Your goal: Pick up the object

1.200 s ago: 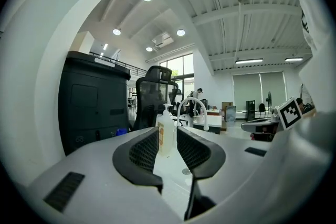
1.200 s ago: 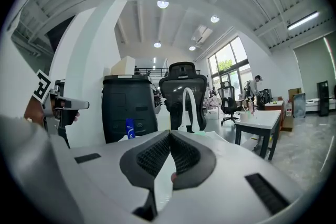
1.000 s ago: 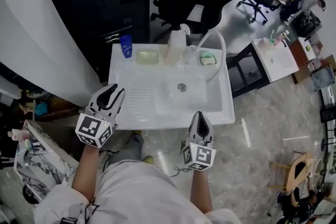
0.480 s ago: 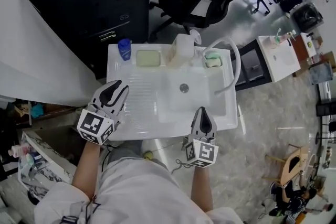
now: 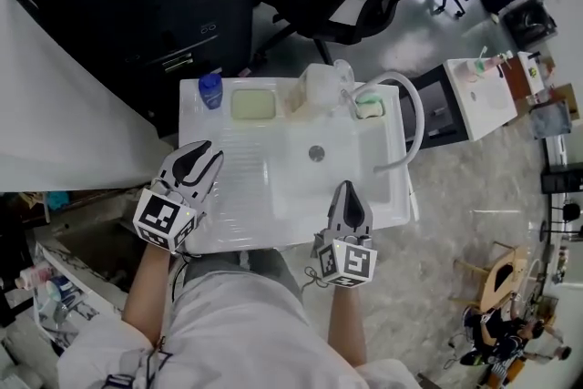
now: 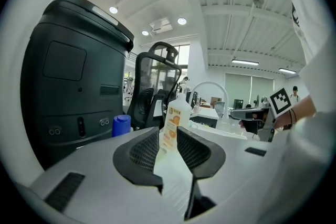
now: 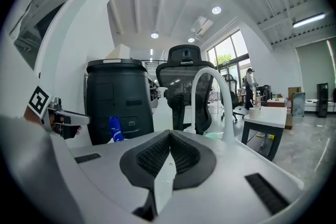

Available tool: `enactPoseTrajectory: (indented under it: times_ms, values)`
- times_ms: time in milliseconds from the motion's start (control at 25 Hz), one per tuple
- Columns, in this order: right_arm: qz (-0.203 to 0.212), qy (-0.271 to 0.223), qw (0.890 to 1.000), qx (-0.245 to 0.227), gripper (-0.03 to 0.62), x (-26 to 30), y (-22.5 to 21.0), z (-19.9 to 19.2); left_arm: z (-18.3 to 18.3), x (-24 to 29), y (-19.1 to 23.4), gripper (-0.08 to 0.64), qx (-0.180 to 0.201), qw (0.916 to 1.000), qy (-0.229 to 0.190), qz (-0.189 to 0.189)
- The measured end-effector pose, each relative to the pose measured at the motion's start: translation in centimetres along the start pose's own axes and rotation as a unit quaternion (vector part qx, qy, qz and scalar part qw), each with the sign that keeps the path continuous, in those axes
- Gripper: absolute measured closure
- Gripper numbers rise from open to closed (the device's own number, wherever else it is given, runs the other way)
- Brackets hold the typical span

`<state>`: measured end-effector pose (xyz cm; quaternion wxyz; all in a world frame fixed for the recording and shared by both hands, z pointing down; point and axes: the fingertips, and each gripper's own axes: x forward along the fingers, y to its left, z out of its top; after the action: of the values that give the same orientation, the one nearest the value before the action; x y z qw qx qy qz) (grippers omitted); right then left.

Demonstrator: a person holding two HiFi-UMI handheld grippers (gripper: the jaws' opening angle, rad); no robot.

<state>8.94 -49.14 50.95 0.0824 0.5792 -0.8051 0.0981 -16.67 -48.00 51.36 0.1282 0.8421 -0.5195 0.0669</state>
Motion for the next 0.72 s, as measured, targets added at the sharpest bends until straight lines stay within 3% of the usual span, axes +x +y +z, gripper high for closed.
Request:
enactPoseTrajectory:
  times_ms: [560,720]
  values:
    - [0.044,0.003,0.999,-0.004,0.586,4.7,-1.0,-0.5,-1.1,5.2,-0.5,0.448,0.087,0.9942,0.061,-0.015]
    - [0.050,0.002,0.999,0.003,0.586,5.8,-1.2,-0.7,-1.8,7.2,-0.4,0.448,0.132,0.9866,0.093,-0.028]
